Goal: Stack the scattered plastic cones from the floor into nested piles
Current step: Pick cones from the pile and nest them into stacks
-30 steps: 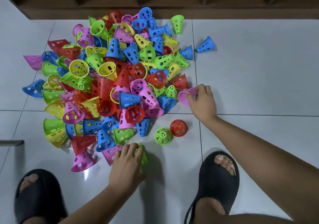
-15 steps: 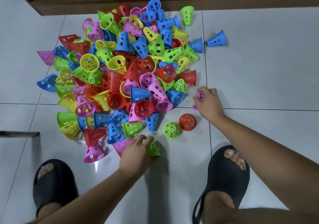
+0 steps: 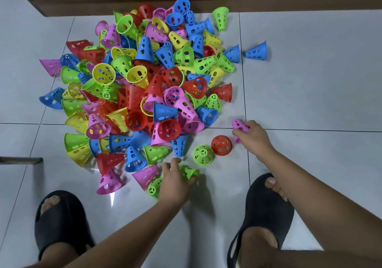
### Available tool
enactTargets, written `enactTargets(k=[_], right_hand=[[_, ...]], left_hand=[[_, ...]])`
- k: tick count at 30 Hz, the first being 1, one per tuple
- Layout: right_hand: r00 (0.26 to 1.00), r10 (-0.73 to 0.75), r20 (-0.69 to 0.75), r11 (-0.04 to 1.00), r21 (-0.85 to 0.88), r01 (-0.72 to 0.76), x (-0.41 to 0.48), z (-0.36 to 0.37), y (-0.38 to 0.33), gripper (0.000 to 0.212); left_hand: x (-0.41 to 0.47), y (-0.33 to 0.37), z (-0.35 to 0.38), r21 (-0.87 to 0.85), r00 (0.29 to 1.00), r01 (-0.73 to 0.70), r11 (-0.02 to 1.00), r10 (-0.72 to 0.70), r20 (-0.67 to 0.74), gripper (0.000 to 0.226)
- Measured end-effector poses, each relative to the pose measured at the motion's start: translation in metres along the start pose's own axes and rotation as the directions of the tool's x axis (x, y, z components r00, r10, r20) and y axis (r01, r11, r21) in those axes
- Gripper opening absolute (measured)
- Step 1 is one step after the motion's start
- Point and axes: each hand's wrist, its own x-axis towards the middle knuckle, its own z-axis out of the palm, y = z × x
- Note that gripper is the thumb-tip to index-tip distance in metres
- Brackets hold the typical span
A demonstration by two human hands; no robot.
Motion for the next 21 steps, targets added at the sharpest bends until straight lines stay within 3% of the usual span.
enactTargets(k=[6, 9, 15, 18, 21], right_hand=[[0.993, -0.078, -0.083, 0.897, 0.428, 0.107, -0.031, -0.001, -0.002, 0.03], [0.978, -0.196, -0.076, 0.835, 0.509, 0.207, -0.045, 0.003, -0.002, 0.035], [0.905, -0.417, -0.084, 0.84, 0.345, 0.419, -0.068, 0.018, -0.006, 0.046], [0.907, -0.419, -0.047, 0.882, 0.218, 0.419, -0.068, 0.027, -0.002, 0.041], [0.916, -0.401, -0.023, 0.909, 0.114, 0.4, -0.066, 0.034, 0.011, 0.039]], left_hand=[[0.008, 0.005, 0.002, -0.226, 0.985, 0.17, 0.959, -0.173, 0.007, 0.064], [0.01, 0.005, 0.007, -0.262, 0.987, 0.154, 0.953, -0.162, -0.006, 0.049], [0.006, 0.008, 0.006, -0.374, 0.994, 0.093, 0.923, -0.108, -0.019, 0.06], [0.0, 0.004, 0.004, -0.433, 0.993, 0.0, 0.902, -0.052, -0.108, 0.073], [-0.008, 0.003, 0.001, -0.377, 0.986, -0.105, 0.92, 0.046, -0.162, 0.073]])
